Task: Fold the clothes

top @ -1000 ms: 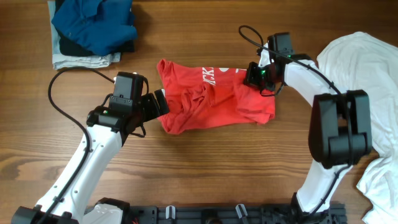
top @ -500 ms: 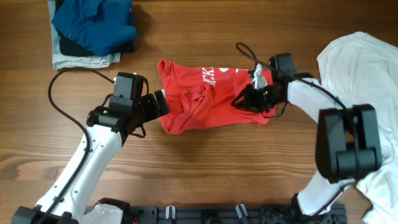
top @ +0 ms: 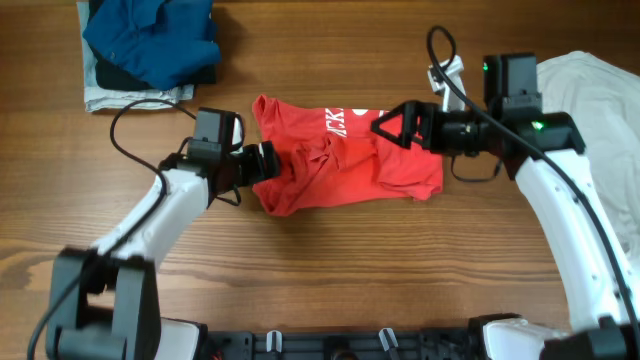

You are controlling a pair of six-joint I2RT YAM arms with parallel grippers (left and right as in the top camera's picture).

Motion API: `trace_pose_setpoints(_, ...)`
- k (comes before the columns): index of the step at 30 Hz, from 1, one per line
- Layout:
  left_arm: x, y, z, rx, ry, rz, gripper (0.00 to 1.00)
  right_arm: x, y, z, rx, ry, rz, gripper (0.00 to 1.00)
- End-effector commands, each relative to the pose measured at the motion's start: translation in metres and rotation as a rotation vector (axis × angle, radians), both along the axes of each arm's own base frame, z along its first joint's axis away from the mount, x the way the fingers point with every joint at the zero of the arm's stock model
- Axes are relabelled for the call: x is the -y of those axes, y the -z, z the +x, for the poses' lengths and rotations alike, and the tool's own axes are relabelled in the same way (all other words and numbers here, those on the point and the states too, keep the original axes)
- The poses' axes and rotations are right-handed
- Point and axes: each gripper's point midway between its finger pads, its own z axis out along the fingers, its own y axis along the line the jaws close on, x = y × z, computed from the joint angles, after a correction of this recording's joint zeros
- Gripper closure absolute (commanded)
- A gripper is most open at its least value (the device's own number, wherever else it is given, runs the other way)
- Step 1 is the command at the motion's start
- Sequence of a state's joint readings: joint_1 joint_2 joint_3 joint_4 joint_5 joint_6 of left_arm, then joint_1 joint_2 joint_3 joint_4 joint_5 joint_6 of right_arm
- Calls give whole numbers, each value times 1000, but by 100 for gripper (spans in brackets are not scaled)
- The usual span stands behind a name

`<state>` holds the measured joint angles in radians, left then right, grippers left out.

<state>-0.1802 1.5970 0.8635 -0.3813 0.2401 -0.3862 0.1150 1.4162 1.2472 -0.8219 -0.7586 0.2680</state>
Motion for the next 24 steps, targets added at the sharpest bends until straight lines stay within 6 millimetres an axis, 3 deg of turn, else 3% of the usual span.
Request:
trace_pose_setpoints(1, -1, 6, 15, 19, 90, -191, 0, 1, -10, -12, 54, -33, -30, 1)
trace_pose_setpoints(4, -18, 3, 28, 45, 93, -309, 0, 6, 0, -18, 21, -39, -68, 1)
trace_pose_setpoints(8, -1, 8, 32, 57, 144, -394, 0, 8, 2, -17, 19, -28, -87, 1)
trace_pose_setpoints(13, 9, 61, 17, -87, 142, -469, 0, 9, 4, -20, 2, -27, -93, 1)
trace_pose_setpoints(16, 15, 73, 8, -134, 148, -479, 0, 9, 4, -20, 2, -27, -93, 1)
trace_pose_setpoints(21, 61, 86, -19, -220, 252, -393, 2, 11, 7, -23, 0, -38, -110, 1)
trace_pose_setpoints(24, 65, 100, -24, -254, 211, -280, 11, 15, 12, -25, -19, -25, -137, 2)
